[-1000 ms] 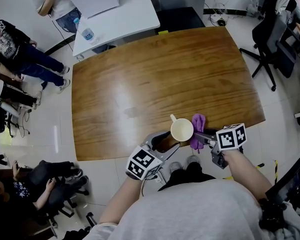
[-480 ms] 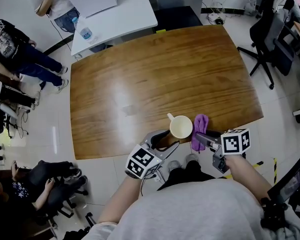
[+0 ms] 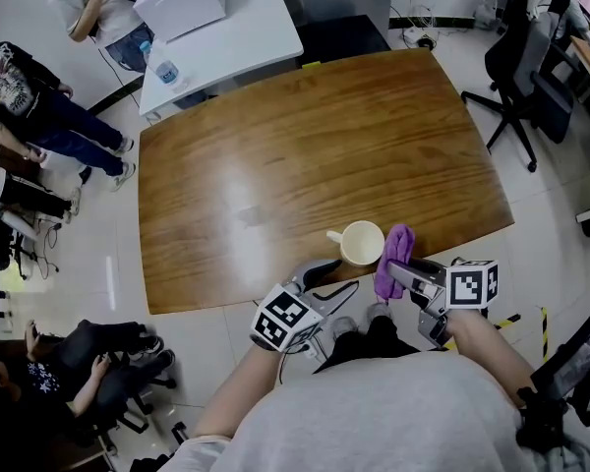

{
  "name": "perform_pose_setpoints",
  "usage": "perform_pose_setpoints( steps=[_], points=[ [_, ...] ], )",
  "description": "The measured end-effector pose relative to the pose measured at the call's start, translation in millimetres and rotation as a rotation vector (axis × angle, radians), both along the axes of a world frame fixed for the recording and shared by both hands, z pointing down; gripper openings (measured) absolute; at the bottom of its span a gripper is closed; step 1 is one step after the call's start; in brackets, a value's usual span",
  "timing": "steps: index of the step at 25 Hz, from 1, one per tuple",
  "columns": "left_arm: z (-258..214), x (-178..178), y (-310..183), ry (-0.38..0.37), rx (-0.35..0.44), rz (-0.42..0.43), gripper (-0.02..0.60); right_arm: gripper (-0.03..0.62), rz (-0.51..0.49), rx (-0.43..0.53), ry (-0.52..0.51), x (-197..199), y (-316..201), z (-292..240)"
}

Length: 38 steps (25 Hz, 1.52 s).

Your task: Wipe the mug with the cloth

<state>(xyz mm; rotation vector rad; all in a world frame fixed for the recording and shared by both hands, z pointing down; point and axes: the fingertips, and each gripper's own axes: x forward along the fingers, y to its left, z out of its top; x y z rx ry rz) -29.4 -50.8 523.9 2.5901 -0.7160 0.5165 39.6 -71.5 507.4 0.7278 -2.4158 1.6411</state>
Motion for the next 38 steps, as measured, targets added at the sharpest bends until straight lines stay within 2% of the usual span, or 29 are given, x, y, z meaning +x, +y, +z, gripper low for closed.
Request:
perform_pose_setpoints(
  steps=[5,11,15,20,27,33,38],
  points=[
    [4.8,-50.9,-39.9,-0.102,0.081,-0.052,0.199,0.11,0.004,0.002,-0.004,2.2,-1.4,0.4],
    [7.2,-44.6,-77.1,-0.148,0.083,-0.002,0.177,0.11,0.02,0.007,-0.018,2.2,-4.5,-0.3],
    [13.2,-36.4,-79.3,-0.124,0.062,0.007,0.063,0.11,0.021,0.001,-0.028,-4.8,-8.0,6.3],
    [8.7,-36.9,-72.6,-0.115,0.052,-0.005,0.063,0.11,0.032,-0.021,-0.01,-3.7,-12.6,18.6],
    [4.6,-38.6,-65.1,-0.106,0.043,-0.054,0.063,0.11,0.022,-0.073,0.102,1.7,-22.0,54.5],
    [6.3,-45.4,-60.2,-0.104,0.037,-0.088,0.063,0.11,0.031,-0.087,0.097,-1.0,-29.2,57.3],
    [6.6,-45.7,-42.2,-0.091,0.029,-0.084,0.061,0.11,0.064,-0.051,0.038,4.9,-24.6,24.8]
  ],
)
